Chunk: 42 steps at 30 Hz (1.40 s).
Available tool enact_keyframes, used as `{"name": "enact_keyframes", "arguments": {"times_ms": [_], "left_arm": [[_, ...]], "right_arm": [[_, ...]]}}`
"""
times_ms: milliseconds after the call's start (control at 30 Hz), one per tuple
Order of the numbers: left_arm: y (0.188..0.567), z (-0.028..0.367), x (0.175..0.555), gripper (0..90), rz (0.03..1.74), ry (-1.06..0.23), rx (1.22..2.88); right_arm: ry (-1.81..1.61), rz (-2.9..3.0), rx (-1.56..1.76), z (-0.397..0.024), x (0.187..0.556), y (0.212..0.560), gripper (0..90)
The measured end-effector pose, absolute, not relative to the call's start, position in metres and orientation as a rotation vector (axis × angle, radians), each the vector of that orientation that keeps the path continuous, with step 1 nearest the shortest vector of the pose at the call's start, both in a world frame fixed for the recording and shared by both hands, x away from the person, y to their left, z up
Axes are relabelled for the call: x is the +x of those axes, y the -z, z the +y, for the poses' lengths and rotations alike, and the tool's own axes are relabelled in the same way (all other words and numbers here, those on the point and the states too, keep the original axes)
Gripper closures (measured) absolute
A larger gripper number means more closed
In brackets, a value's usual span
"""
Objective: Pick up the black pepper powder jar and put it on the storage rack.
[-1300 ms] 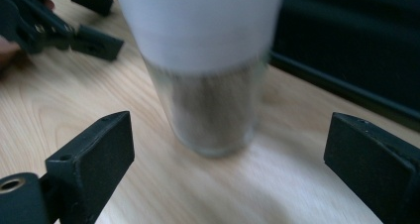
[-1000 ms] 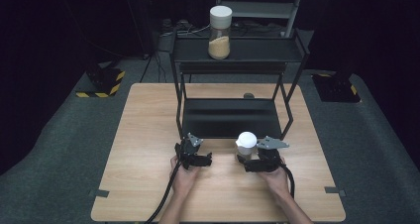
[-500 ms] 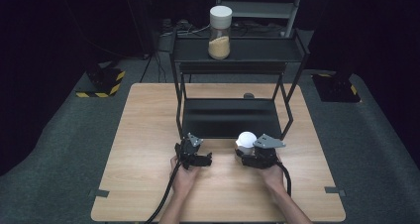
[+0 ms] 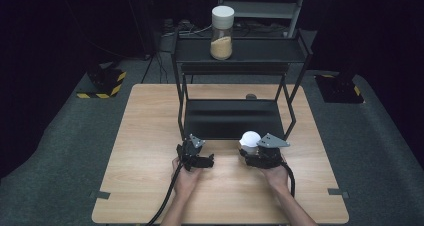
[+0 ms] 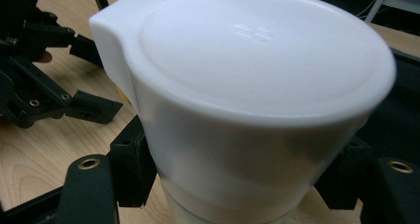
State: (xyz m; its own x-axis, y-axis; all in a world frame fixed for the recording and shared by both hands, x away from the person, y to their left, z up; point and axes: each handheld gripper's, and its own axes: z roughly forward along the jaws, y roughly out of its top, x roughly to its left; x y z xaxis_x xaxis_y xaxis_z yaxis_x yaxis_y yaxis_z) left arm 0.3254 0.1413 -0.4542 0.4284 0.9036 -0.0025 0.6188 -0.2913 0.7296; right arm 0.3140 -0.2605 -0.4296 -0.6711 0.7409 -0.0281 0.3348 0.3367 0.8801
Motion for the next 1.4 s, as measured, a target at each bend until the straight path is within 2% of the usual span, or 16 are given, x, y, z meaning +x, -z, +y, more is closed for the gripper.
{"name": "enact_keyframes", "arguments": {"times_ms": [567, 1400], "left_arm": [[0.454, 0.141, 0.325, 5.9, 1.281, -0.552, 2.018], [0.454, 0.141, 0.325, 5.9, 1.281, -0.552, 2.018]], "right_arm": [[-1.336, 2.174, 0.932, -0.281, 0.325, 0.376, 30.2], [-1.414, 2.134, 0.962, -0.308, 0.352, 0.271, 30.2]]}}
